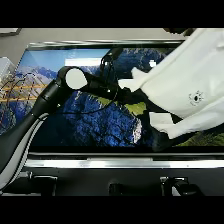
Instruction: Fold the clothes and pants, and hang the long-sleeved shirts on hangers.
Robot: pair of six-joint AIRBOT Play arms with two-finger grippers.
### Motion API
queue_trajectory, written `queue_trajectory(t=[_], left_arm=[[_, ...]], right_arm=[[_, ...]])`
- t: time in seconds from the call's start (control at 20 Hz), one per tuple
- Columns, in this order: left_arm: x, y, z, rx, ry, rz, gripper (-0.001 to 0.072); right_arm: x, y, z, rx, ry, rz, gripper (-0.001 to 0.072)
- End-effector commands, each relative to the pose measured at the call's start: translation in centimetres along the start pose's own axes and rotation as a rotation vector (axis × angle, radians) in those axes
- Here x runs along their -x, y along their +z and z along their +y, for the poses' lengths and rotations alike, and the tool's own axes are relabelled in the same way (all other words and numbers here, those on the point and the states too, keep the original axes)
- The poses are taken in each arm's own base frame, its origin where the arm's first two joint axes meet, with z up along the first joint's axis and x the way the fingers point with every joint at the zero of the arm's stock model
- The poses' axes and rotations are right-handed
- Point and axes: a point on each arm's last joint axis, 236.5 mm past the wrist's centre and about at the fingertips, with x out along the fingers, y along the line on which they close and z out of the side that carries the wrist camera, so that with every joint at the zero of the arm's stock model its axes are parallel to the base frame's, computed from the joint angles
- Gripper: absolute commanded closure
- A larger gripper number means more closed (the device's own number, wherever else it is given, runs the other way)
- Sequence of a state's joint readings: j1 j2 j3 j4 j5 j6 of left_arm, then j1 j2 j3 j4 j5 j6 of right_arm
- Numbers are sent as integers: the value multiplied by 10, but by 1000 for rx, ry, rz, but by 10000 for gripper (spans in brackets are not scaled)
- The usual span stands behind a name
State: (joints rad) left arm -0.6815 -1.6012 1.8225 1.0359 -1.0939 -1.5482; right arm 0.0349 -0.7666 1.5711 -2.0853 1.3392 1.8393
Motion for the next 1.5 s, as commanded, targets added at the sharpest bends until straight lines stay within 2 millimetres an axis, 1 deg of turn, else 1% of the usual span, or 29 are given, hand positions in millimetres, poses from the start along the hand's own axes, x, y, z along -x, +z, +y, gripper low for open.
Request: queue_trajectory(t=[0.0, 0.05, 0.1, 0.15, 0.25, 0.4, 0.45, 0.5, 0.55, 0.6, 0.65, 0.75, 0.8, 0.95, 1.05, 1.1, 1.2, 1.25, 1.3, 1.35, 1.45], left_arm=[[4, -1, -2, 4, -2, 6, 378], [4, -2, -2, 4, -2, 10, 378], [4, -2, -2, 4, -2, 10, 378], [4, -2, -2, 4, -2, 9, 378], [4, -2, -2, 2, 1, 9, 378], [4, -2, -2, 2, 1, 9, 378], [4, -2, -2, 2, 1, 9, 378], [4, -2, -2, 2, 1, 9, 378], [4, -2, -2, 2, 1, 9, 378], [4, -2, -2, 2, 1, 9, 378], [4, -2, -1, 2, 2, 9, 378], [3, -2, -1, 3, 2, 11, 378], [3, -3, -1, 3, 2, 11, 379], [2, -3, 0, 4, 3, 13, 379], [2, -3, 0, 5, 2, 13, 379], [2, -3, 0, 5, 2, 13, 379], [2, -3, 0, 5, 2, 13, 379], [2, -3, 0, 5, 2, 13, 379], [2, -3, 0, 5, 2, 13, 379], [2, -3, 0, 5, 2, 13, 379], [2, -3, 0, 6, 2, 13, 379]], right_arm=[[10, -1, -65, -45, -303, 106, 694], [17, 0, -88, -54, -426, 137, 694], [25, 7, -108, -55, -536, 138, 694], [29, 18, -117, -52, -587, 115, 694], [33, 40, -124, -78, -629, 40, 694], [44, 59, -141, -104, -741, -32, 694], [41, 62, -149, -113, -766, -43, 694], [37, 58, -159, -133, -797, -25, 694], [36, 50, -175, -157, -840, 3, 694], [34, 45, -186, -182, -854, 21, 694], [34, 43, -199, -203, -873, 20, 694], [41, 48, -223, -233, -926, -31, 693], [44, 55, -230, -252, -941, -77, 693], [46, 81, -233, -252, -933, -208, 694], [51, 90, -239, -258, -972, -262, 694], [51, 94, -242, -234, -1001, -270, 694], [44, 95, -247, -208, -1033, -261, 694], [38, 92, -251, -212, -1038, -244, 694], [35, 89, -258, -217, -1057, -236, 693], [34, 88, -263, -233, -1061, -247, 693], [39, 92, -274, -261, -1075, -293, 693]])
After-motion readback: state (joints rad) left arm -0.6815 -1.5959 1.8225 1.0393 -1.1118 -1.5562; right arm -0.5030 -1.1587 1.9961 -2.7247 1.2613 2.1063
